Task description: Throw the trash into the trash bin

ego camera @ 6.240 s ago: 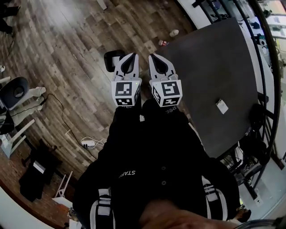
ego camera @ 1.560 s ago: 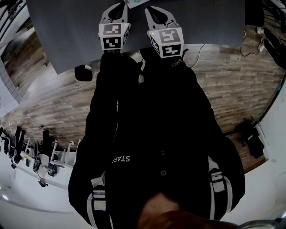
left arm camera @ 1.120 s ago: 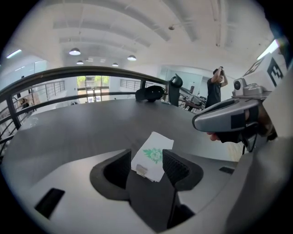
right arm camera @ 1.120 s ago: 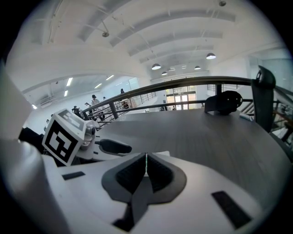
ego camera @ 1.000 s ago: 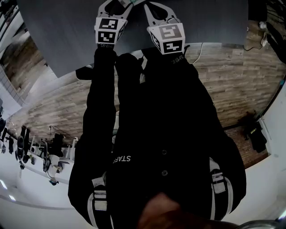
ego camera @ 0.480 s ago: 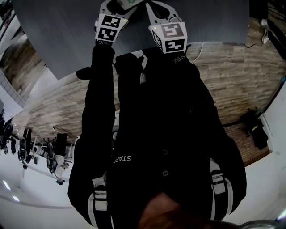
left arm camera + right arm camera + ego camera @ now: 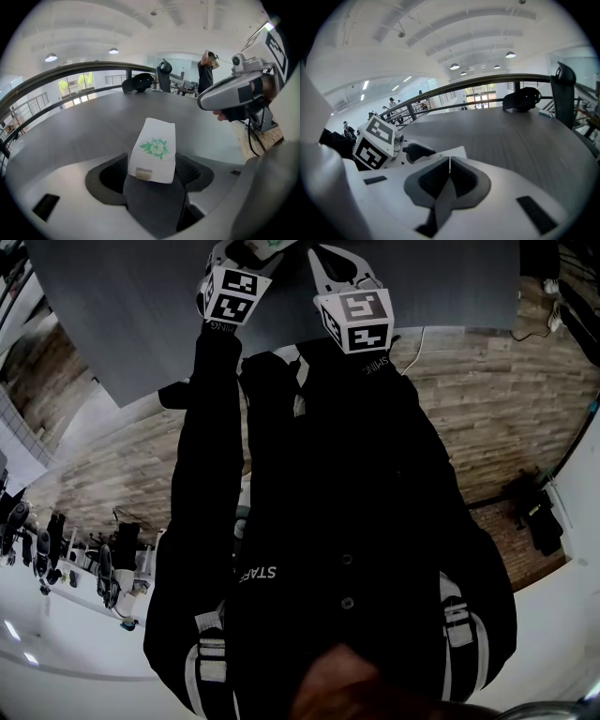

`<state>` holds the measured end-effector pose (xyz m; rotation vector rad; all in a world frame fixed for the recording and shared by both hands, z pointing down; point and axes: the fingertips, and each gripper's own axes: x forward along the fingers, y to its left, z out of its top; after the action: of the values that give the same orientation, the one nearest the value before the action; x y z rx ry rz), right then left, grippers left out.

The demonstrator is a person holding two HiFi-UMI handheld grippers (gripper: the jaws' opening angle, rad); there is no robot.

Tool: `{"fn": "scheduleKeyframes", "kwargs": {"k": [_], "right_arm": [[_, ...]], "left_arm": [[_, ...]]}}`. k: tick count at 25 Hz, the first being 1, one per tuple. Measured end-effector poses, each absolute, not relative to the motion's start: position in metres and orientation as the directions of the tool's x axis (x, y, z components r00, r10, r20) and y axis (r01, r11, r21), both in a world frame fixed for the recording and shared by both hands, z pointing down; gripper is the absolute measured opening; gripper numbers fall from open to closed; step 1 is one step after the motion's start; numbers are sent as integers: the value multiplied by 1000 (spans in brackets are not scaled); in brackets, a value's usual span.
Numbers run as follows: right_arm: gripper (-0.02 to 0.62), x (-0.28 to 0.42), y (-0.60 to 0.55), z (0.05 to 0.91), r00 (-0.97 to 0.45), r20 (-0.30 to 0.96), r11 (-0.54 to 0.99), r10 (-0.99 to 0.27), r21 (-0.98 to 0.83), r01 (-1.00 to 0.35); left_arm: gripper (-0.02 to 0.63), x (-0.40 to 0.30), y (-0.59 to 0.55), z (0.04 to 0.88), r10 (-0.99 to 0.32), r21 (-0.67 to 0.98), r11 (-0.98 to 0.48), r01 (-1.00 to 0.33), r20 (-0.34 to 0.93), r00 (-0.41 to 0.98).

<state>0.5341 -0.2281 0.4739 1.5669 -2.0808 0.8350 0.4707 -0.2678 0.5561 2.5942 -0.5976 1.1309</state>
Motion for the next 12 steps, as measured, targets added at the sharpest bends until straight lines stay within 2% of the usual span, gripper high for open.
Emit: {"fn": "scheduleKeyframes", "kwargs": {"k": [12], "right_arm": [[17,518,-220,449,-309,609,235,-730,-201,-951]], "left_arm": [[311,450,-262,512,-371,72,-824,-562,680,632]]}}
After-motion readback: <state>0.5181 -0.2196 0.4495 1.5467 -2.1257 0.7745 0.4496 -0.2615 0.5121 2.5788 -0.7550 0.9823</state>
